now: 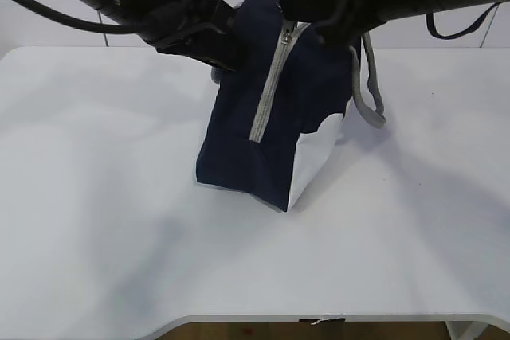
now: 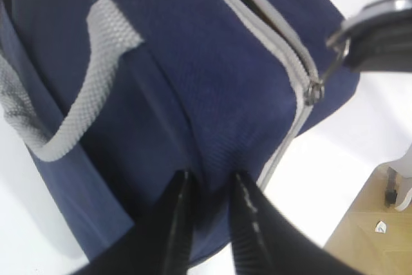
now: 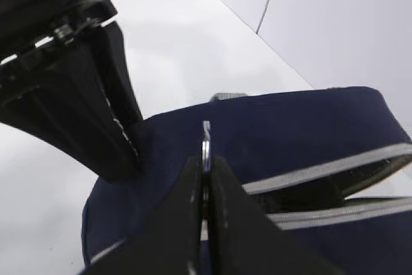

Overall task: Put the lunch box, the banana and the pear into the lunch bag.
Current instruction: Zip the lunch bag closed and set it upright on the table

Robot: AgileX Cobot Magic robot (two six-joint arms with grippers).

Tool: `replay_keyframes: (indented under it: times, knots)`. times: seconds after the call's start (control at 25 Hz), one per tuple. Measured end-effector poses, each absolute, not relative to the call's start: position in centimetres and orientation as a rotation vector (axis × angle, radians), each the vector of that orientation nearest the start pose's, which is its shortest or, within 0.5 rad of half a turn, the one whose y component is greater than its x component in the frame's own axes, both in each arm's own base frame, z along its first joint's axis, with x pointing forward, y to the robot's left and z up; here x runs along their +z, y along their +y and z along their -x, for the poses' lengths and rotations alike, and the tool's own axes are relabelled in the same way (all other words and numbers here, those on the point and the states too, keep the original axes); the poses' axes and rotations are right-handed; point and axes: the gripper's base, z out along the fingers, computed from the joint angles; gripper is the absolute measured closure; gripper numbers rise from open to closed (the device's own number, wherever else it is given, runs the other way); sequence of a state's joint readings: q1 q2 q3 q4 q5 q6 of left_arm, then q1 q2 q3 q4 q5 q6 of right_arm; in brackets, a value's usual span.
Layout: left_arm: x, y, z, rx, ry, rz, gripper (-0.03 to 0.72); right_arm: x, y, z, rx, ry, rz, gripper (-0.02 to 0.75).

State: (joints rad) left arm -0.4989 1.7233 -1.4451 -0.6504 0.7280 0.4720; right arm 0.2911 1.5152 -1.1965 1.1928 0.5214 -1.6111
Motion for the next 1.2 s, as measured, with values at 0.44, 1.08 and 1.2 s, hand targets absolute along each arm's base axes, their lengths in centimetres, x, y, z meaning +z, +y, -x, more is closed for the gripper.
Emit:
replay_keyframes:
  times: [0.44,1.08,1.2]
  knots:
    - [31.0,-21.8,-32.4,-0.752,2.307,-0.743,0.69,34.0,13.6,-32.5,0.36,1.715,0.865,0.731]
    - [30.7,-21.7,-32.1,-0.742,2.335,-0.787,0.691,34.5,13.7,-35.2,0.382,1.709,0.666,0.731]
    - [30.8,-21.7,-32.1,-0.736,2.336,-0.794,0.692,34.3,13.9,-36.1,0.386,1.712,0.649,0.731]
